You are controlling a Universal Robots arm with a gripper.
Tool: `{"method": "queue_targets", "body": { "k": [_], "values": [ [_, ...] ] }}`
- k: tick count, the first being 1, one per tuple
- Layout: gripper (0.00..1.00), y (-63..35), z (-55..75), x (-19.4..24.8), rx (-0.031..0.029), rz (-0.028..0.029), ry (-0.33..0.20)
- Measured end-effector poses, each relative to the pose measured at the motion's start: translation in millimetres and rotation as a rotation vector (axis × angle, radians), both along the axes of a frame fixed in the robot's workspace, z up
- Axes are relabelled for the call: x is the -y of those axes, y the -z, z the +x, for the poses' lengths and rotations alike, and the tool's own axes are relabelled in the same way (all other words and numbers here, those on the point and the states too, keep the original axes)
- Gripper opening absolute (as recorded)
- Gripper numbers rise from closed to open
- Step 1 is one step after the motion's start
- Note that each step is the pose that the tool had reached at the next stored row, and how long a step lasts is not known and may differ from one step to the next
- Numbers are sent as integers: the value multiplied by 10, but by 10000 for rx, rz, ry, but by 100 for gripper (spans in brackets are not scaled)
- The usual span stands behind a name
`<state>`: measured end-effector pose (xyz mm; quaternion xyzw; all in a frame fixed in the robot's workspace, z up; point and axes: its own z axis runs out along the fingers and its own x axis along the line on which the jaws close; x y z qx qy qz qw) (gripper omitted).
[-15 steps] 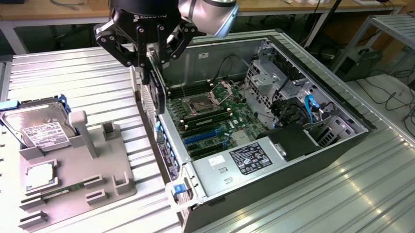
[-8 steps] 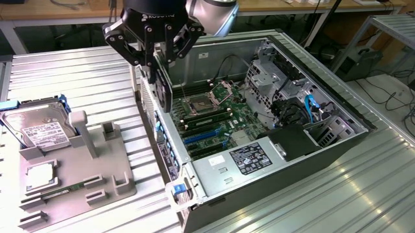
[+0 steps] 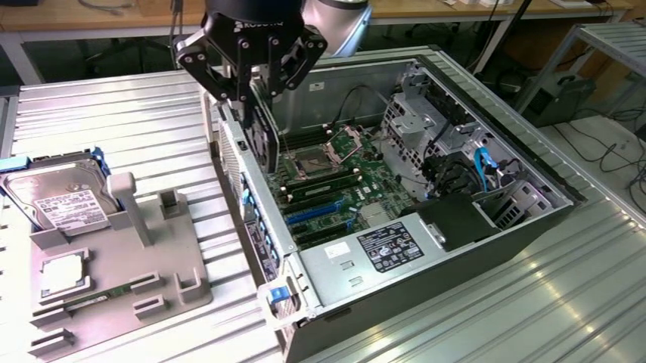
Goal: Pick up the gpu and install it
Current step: 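Pick up the gpu and move the gpu toward the slot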
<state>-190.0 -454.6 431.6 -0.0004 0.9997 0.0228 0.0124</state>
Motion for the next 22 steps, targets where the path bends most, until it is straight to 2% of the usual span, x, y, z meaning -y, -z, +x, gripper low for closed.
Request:
{"method": "queue_targets", "body": {
  "k": [12, 22],
  "values": [
    [27, 0, 152, 0, 0, 0, -1],
    [27, 0, 337, 0, 1, 0, 0]
  ]
}}
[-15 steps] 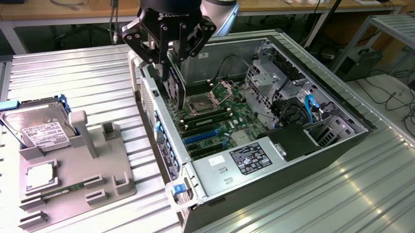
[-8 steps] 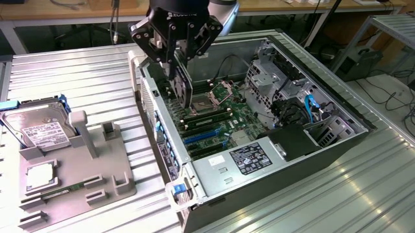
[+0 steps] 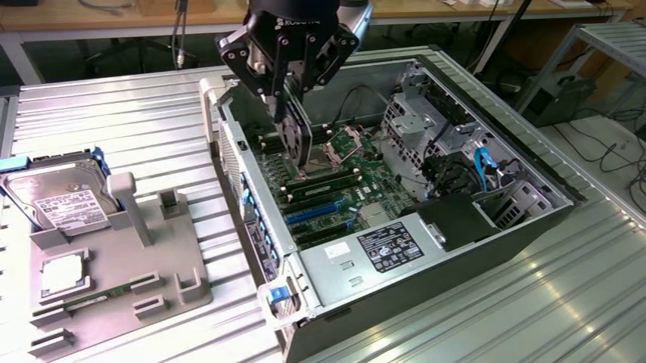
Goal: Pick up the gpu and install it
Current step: 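Pick up the gpu and move the gpu toward the slot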
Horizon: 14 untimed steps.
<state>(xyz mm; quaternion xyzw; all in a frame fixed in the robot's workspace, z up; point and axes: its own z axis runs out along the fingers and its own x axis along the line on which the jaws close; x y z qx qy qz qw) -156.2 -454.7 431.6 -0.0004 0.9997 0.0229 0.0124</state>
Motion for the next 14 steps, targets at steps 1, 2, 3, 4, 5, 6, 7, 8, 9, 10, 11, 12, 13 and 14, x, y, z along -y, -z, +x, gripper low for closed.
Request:
{"method": "queue_targets", "body": {
  "k": [1, 2, 3, 4, 5, 6, 7, 8, 9, 10, 11, 12, 13, 14],
  "values": [
    [27, 0, 15, 0, 0, 0, 0],
    [27, 0, 32, 0, 0, 0, 0],
    [27, 0, 49, 0, 0, 0, -1],
    [27, 0, 71, 0, 0, 1, 0],
    [27, 0, 95, 0, 0, 0, 0],
    [27, 0, 113, 0, 0, 0, 0],
    [27, 0, 129, 0, 0, 0, -1],
    [27, 0, 146, 0, 0, 1, 0],
    [27, 0, 163, 0, 0, 0, -1],
    [27, 0, 180, 0, 0, 0, -1],
    [27, 0, 200, 0, 0, 0, -1],
    [27, 0, 219, 0, -1, 0, -1],
    [27, 0, 238, 0, 0, 0, -1],
    [27, 0, 257, 0, 0, 0, -1]
  ]
}}
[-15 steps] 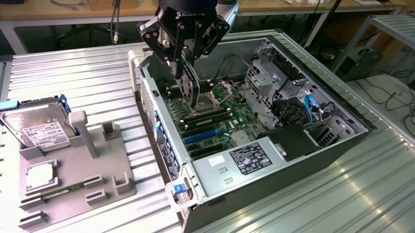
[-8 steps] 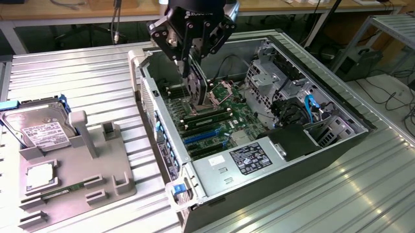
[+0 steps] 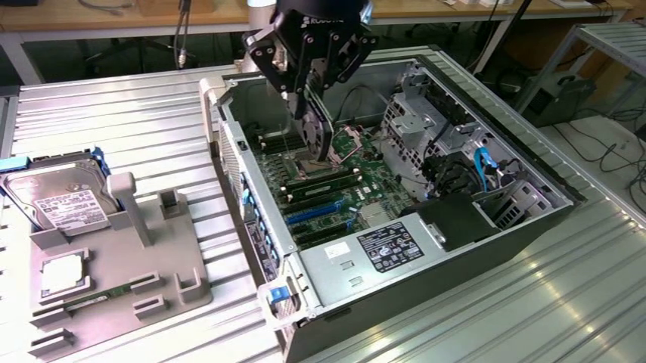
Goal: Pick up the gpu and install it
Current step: 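Pick up the gpu and move the gpu toward the slot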
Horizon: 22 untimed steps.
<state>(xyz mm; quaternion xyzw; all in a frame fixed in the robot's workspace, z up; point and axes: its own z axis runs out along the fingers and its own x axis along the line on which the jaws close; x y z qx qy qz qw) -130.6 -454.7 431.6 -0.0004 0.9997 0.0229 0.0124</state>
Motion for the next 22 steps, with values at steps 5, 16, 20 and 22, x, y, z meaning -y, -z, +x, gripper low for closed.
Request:
{"method": "queue_targets", "body": {
  "k": [5, 16, 20, 22],
  "values": [
    [27, 0, 125, 0, 0, -1, 0],
    [27, 1, 416, -2, 0, -1, 26],
    [27, 2, 536, -7, 0, 0, 83],
    [27, 3, 595, -9, 0, 0, 82]
  ]
}}
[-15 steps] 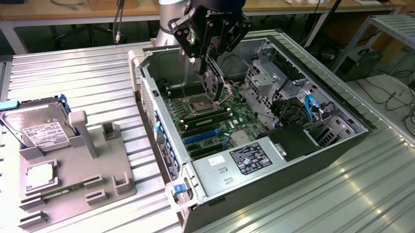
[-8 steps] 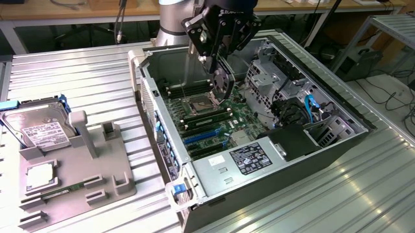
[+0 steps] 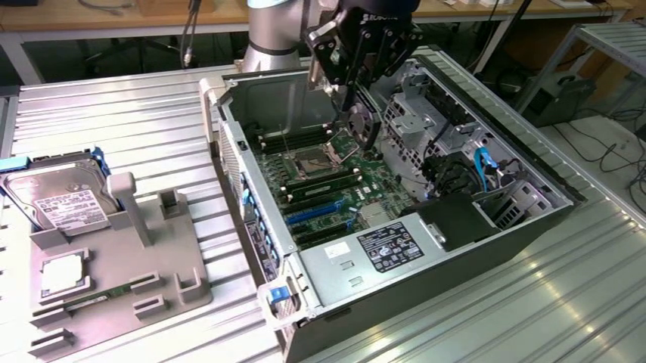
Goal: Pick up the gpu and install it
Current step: 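Pick up the gpu and move the gpu toward the slot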
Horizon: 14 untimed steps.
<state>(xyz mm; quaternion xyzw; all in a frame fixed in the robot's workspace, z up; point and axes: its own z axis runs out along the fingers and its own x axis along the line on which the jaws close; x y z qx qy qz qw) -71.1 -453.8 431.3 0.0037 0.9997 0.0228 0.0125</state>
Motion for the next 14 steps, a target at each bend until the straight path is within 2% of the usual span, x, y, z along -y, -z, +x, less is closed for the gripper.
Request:
{"method": "queue_targets", "body": {
  "k": [7, 14],
  "values": [
    [27, 0, 175, -3, 0, 0, 1],
    [27, 0, 179, -4, 0, 1, 0]
  ]
}}
